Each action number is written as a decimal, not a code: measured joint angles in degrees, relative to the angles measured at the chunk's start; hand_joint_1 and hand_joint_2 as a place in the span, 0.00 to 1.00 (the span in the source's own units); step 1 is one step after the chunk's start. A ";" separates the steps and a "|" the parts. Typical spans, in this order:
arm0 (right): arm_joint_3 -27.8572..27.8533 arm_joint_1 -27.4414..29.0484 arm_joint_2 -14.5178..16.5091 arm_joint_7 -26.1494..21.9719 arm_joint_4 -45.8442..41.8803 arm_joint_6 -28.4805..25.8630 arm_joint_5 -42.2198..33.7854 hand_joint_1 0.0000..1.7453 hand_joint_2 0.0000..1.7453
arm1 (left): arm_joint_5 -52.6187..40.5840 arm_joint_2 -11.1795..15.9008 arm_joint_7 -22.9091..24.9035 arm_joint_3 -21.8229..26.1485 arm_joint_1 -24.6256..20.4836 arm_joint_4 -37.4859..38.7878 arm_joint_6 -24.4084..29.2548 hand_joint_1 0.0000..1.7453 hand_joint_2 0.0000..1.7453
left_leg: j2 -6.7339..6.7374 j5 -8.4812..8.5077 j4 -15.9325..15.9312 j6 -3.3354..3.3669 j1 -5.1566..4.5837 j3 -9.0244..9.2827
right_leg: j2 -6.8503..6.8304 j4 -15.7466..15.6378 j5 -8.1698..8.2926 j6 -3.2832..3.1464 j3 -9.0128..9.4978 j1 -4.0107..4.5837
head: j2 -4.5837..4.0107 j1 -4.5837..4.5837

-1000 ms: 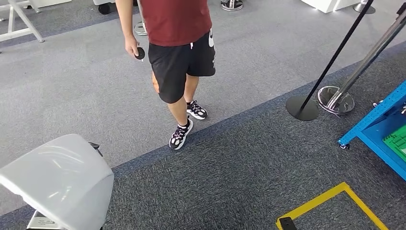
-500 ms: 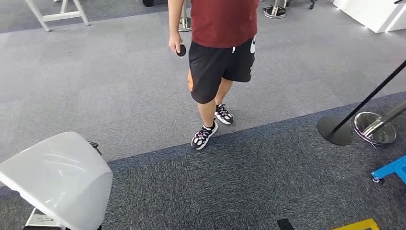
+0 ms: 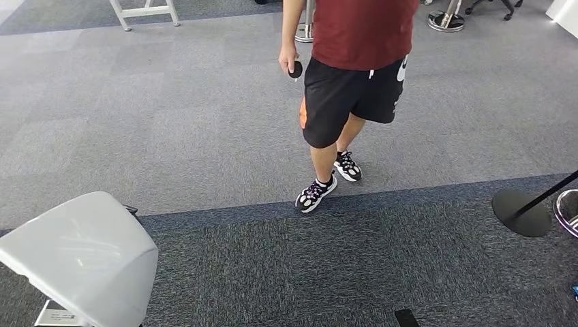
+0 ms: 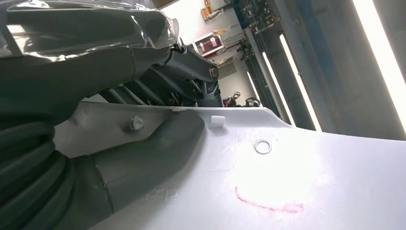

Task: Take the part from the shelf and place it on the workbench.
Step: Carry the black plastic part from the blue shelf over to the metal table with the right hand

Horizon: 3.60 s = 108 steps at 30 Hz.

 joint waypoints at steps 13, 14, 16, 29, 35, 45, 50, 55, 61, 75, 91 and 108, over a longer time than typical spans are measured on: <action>0.11 -0.02 0.23 0.02 0.00 0.00 -0.69 0.00 0.00 | -0.61 -0.57 0.01 0.05 -1.36 1.02 -1.19 1.00 1.00 | -4.92 2.32 -7.86 2.33 -0.13 4.81 | 4.30 15.67 -6.19 2.53 -7.41 -0.12 | 0.00 0.69; 0.11 -0.04 0.20 0.09 0.00 0.00 -0.85 0.00 0.00 | -0.89 -0.78 0.01 0.08 -1.62 1.24 -1.75 1.00 1.00 | -5.78 2.26 -7.80 2.24 -0.05 4.91 | 4.54 12.65 -4.00 2.47 -6.48 -0.17 | 0.00 0.69; 0.11 -0.03 0.15 0.15 0.01 0.00 -1.14 0.00 0.00 | -1.31 -1.24 0.00 0.11 -2.13 1.65 -2.62 1.00 1.00 | -7.35 2.00 -7.47 1.80 0.03 4.90 | 6.73 4.37 0.16 2.42 -3.36 -0.43 | 0.00 0.75; -0.07 0.32 -0.27 -0.10 -0.04 -0.04 -1.16 0.00 0.00 | -1.27 -1.59 0.00 0.09 -3.57 3.72 -2.40 1.00 1.00 | -2.18 -3.01 6.46 -0.66 0.37 -3.48 | 1.46 -0.14 1.35 -0.24 -1.43 -0.20 | 0.00 -0.04; -0.07 0.20 -0.44 -0.82 -0.04 -0.13 -1.09 0.00 0.00 | -0.27 -1.75 0.00 0.07 -3.80 4.08 -1.77 1.00 1.00 | 0.95 1.56 -7.49 0.77 -0.65 4.17 | -1.74 -0.28 0.50 1.20 -0.22 0.13 | 0.00 0.07; -0.11 0.70 -1.29 -0.38 -0.04 -0.36 -0.96 0.00 0.00 | 0.46 -2.51 0.00 0.15 -4.31 4.88 -1.87 1.00 1.00 | -6.32 2.02 -7.88 1.93 0.36 5.29 | 4.87 10.29 -2.14 2.64 -6.02 -0.43 | 0.00 0.66; -0.08 0.64 -1.40 -0.33 0.02 -0.48 -0.94 0.00 0.00 | 0.44 -2.61 0.01 0.15 -4.61 5.05 -1.99 1.00 1.00 | -9.42 1.74 -7.39 0.45 0.45 4.62 | 7.95 0.33 1.59 1.94 -1.74 -0.64 | 0.00 0.67; -0.11 0.55 -1.35 -0.15 0.00 -0.54 -0.47 0.00 0.00 | 0.42 -2.55 0.00 0.15 -4.76 5.07 -2.02 1.00 1.00 | -4.21 -2.68 0.60 -0.59 0.34 0.21 | 4.60 0.01 1.66 0.27 -1.56 -0.63 | 0.00 0.02; 0.23 0.40 -1.38 0.34 0.00 -0.33 0.57 0.00 0.00 | 0.27 -2.49 0.00 0.47 -4.40 5.18 -2.96 1.00 1.00 | -0.34 -0.17 0.25 -0.37 0.24 0.07 | 0.12 0.03 1.11 0.31 -1.02 -0.37 | 0.00 -0.13; 1.44 -0.51 -1.17 0.37 -0.02 -0.24 1.73 0.00 0.00 | -0.09 -2.51 0.00 0.98 -4.08 5.27 -2.64 1.00 1.00 | -2.57 2.50 -7.79 2.14 0.37 4.40 | 3.86 12.73 -6.86 2.89 -5.22 -0.33 | 0.00 0.70; 1.74 -0.14 -1.09 0.35 -0.07 -0.28 1.10 0.00 0.00 | -0.17 -2.40 0.00 0.92 -4.43 6.43 -3.04 1.00 1.00 | -2.24 -2.78 7.18 -0.76 0.58 -3.95 | 1.50 -0.06 0.91 -0.03 -0.76 -0.43 | 0.00 -0.06; 1.84 0.02 -0.88 0.55 -0.07 -0.23 1.08 0.00 0.00 | -0.37 -2.86 0.00 1.18 -4.71 6.67 -3.19 1.00 1.00 | -6.84 2.84 -7.79 1.76 0.54 4.39 | 5.84 7.32 -0.98 2.79 -4.25 -0.61 | 0.00 0.97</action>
